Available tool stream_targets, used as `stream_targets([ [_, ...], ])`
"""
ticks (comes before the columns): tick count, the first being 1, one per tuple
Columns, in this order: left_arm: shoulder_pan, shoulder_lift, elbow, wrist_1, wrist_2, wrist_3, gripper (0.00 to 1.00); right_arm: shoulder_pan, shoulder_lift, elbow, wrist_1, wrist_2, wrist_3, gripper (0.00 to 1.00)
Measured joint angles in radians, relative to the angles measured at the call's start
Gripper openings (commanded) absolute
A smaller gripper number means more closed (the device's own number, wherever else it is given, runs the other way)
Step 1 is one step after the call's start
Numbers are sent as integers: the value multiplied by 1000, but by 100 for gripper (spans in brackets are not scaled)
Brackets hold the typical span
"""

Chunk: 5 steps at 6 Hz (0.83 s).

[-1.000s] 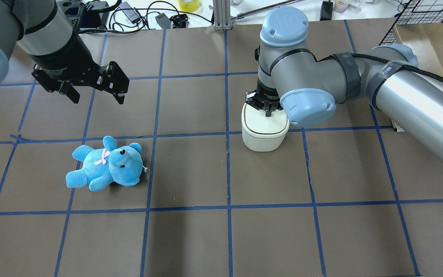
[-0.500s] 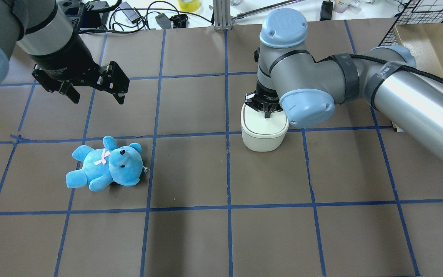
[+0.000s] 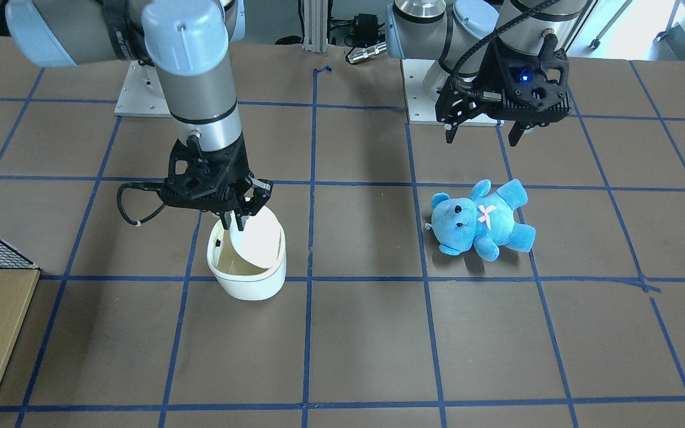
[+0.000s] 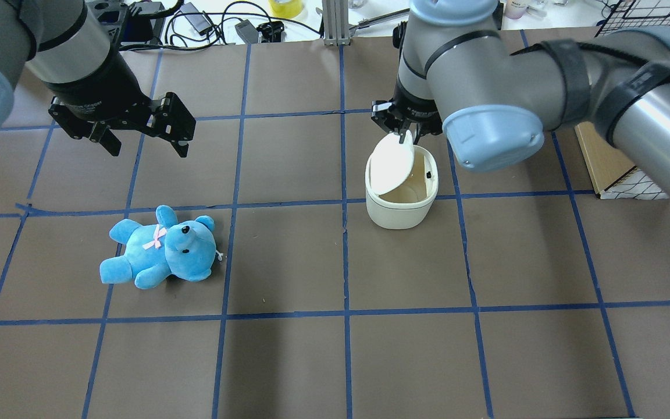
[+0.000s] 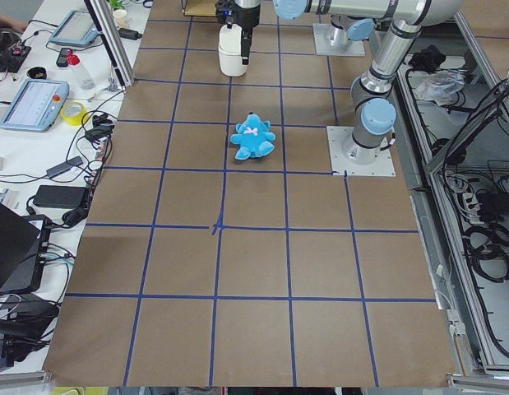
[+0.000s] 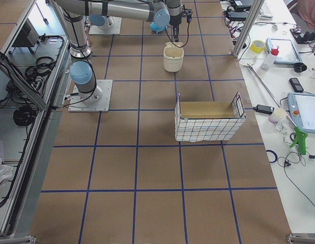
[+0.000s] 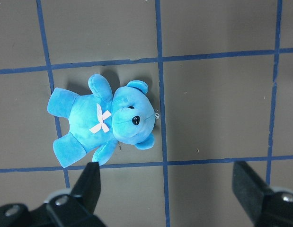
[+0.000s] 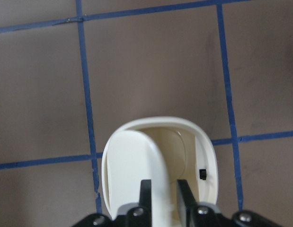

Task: Open trash can with right arm
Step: 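Release the raised lid and raise the right gripper away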

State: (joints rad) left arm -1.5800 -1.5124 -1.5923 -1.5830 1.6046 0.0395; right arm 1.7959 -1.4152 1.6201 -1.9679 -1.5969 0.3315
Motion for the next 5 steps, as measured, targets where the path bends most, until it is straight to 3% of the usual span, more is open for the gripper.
stream_targets([
  [3, 0, 0, 0, 0, 0, 0, 100, -40, -23, -287, 331, 0, -41, 100],
  [5, 0, 0, 0, 0, 0, 0, 100, -63, -22, -326, 393, -1, -71, 100],
])
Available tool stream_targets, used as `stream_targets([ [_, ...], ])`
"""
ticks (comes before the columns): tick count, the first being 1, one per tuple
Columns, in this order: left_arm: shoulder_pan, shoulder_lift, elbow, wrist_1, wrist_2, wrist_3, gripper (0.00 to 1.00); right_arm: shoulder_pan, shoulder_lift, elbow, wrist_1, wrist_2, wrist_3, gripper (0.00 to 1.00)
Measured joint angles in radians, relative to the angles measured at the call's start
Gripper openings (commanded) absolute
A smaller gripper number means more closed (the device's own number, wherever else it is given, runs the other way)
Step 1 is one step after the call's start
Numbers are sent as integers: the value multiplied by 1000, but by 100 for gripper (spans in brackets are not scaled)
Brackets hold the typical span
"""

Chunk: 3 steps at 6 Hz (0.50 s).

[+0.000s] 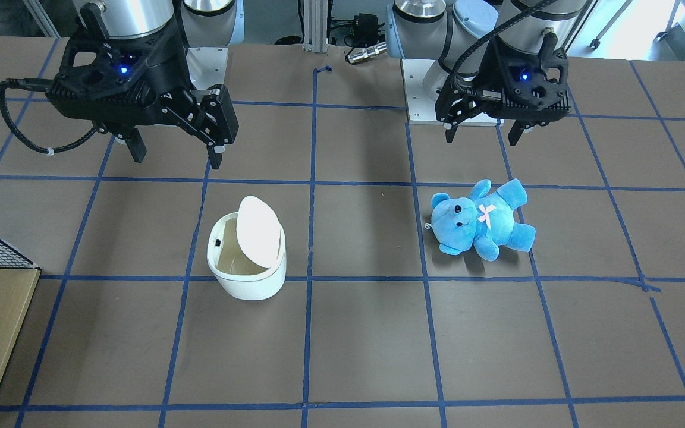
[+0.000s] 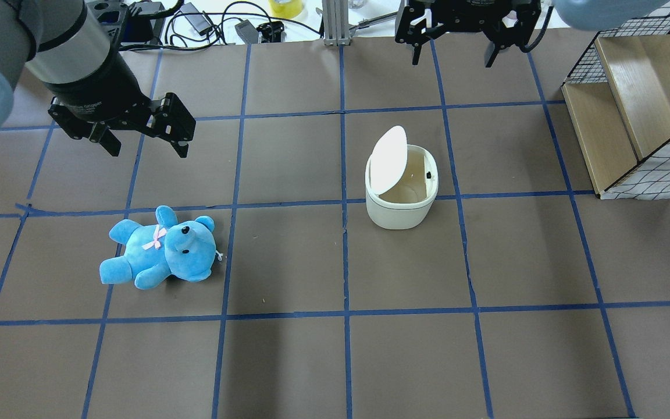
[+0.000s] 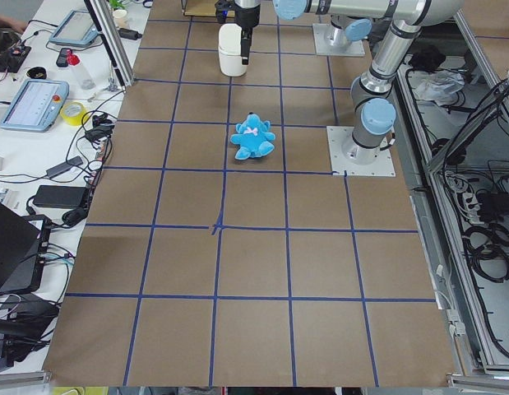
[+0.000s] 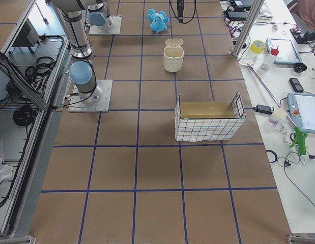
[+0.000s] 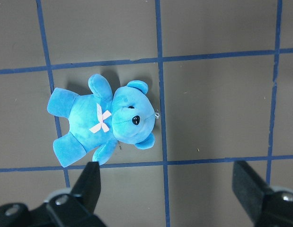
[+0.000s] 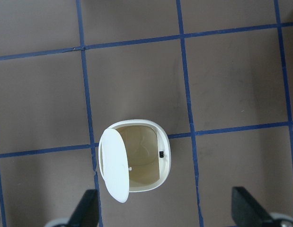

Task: Open trash can with right arm
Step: 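Release the raised lid and raise the right gripper away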

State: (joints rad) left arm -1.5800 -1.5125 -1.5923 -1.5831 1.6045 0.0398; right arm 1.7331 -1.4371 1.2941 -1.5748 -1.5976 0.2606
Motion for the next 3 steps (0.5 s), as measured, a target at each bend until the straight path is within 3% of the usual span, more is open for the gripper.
stream_targets([
  [3, 0, 0, 0, 0, 0, -1, 100, -26, 5, 8, 14, 0, -105, 100],
])
